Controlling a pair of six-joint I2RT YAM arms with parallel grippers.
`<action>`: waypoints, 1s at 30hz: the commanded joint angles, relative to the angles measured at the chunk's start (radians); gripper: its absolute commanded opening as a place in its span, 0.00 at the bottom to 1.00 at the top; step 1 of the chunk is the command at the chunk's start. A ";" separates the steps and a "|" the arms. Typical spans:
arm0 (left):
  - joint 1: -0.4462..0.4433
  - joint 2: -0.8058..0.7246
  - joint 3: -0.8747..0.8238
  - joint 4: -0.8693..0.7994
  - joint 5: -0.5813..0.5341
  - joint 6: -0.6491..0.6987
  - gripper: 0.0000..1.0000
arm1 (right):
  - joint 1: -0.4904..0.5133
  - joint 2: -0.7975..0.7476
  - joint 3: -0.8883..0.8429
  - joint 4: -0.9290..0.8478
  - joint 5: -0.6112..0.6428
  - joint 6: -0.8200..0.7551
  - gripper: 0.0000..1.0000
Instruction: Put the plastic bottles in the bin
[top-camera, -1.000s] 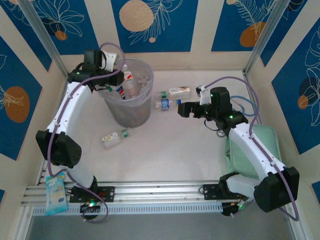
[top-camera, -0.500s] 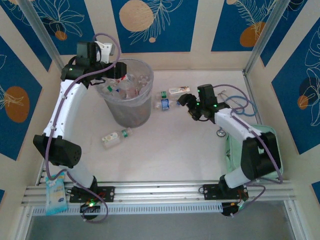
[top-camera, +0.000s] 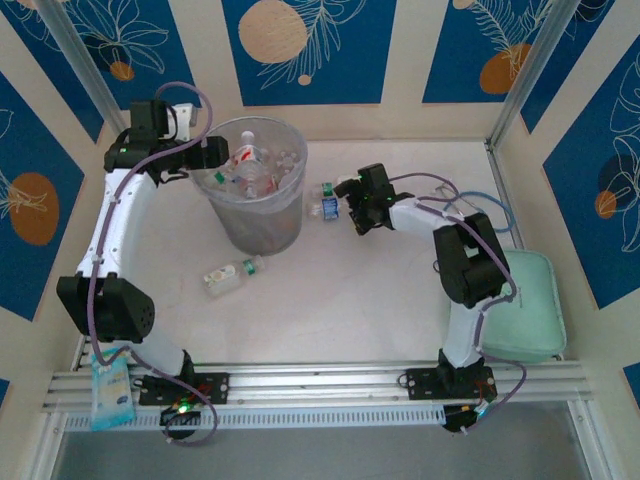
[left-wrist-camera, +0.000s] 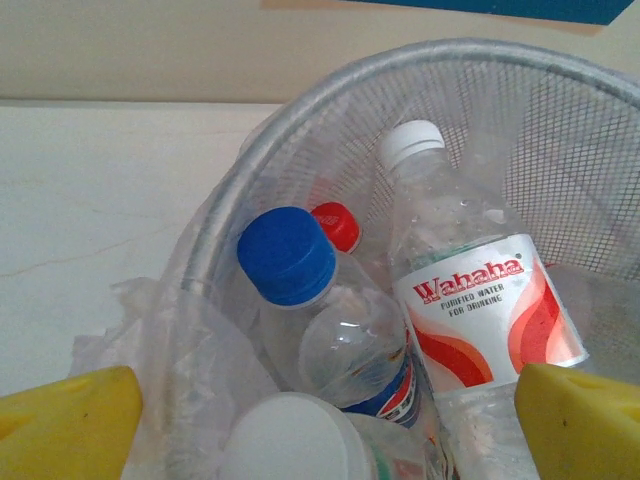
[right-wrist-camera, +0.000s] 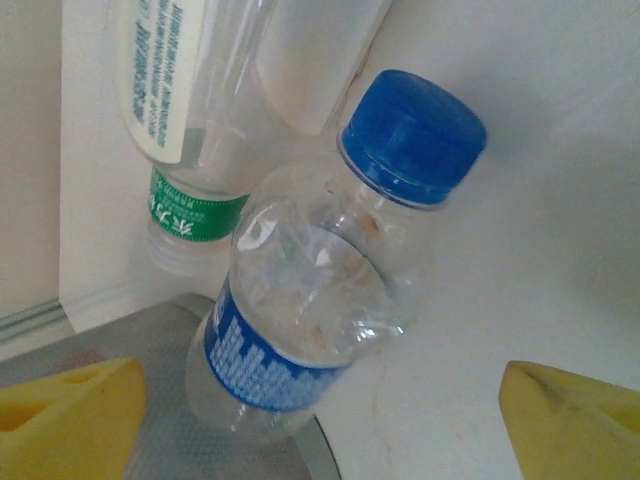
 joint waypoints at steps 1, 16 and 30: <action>0.002 0.006 -0.032 0.025 0.054 -0.011 0.95 | 0.032 0.066 0.052 0.024 0.038 0.072 0.89; -0.023 0.024 -0.042 -0.007 0.117 0.051 0.73 | 0.045 0.088 0.089 -0.005 0.110 0.060 0.54; -0.141 0.029 -0.039 -0.101 0.164 0.074 0.64 | -0.085 -0.559 -0.090 -0.417 0.113 -0.388 0.34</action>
